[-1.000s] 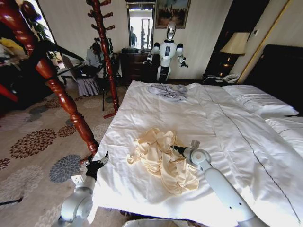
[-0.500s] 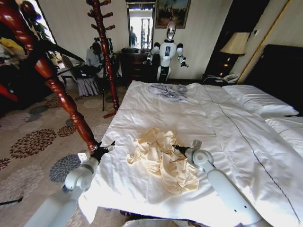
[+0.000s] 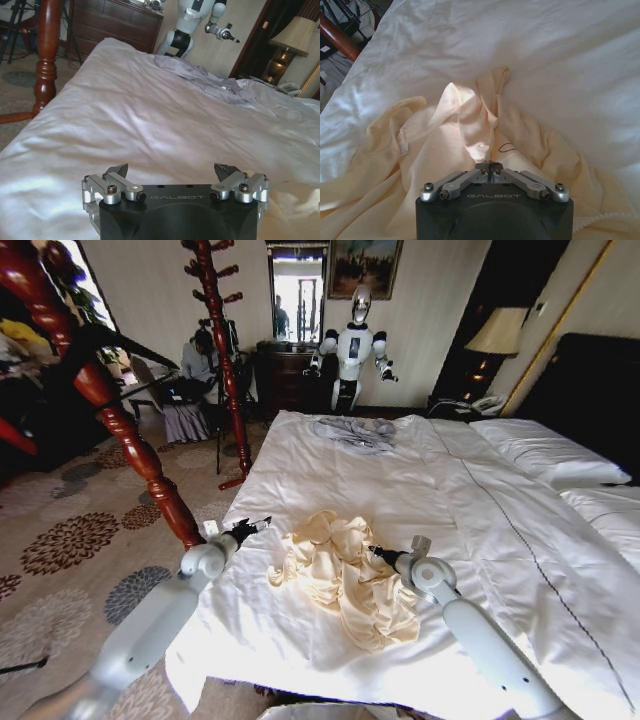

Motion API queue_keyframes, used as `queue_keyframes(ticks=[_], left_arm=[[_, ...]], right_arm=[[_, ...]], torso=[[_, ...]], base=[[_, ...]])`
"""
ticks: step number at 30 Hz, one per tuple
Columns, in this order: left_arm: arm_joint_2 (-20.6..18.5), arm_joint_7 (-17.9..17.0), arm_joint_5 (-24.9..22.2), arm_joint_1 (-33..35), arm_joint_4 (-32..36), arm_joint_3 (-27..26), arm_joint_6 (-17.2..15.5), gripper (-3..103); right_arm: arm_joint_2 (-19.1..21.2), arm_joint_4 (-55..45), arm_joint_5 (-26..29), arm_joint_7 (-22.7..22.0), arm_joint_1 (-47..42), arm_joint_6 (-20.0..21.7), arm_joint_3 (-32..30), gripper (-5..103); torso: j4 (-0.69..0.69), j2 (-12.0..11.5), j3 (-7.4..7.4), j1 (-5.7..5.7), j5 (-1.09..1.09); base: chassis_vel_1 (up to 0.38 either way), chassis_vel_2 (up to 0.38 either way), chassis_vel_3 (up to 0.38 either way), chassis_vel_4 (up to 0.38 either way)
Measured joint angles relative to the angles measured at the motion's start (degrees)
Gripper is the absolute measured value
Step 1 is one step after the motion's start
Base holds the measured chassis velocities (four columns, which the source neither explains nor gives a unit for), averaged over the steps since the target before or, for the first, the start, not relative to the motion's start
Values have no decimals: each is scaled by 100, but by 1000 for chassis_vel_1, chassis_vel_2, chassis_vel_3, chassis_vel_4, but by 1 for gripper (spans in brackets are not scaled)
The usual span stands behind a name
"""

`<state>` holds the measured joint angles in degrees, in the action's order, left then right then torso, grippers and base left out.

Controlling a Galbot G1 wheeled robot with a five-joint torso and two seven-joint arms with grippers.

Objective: Pick up the clothes from the bed and hang them on the clothes hanger.

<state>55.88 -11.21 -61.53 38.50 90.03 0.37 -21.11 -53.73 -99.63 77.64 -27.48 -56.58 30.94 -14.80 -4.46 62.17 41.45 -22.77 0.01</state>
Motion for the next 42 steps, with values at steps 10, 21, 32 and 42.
queue_keyframes(ticks=[10, 21, 32, 42], left_arm=[[705, -880, -736, -1375, -1313, 931, -1453, 99], [1287, -770, -715, -2151, -2335, 1636, -1627, 102], [1740, -414, -181, -2259, -2954, 1844, -1328, 86], [1868, -534, -331, -2221, -2953, 1920, -1402, 84]], right_arm=[[205, -12, 35, 32, 31, -29, 47, 0], [201, 4, -42, 136, 28, -35, -16, 0], [230, 5, -51, 216, 100, -35, 32, 0], [296, -11, -48, 214, 71, -37, -18, 0]], torso=[[1, 0, 0, 0, 0], [-1, 0, 0, 0, -1], [-2, 0, 0, 0, 0], [-1, 0, -1, 1, -1]], base=[[0, 0, 0, 0], [0, 0, 0, 0], [0, 0, 0, 0], [0, 0, 0, 0]])
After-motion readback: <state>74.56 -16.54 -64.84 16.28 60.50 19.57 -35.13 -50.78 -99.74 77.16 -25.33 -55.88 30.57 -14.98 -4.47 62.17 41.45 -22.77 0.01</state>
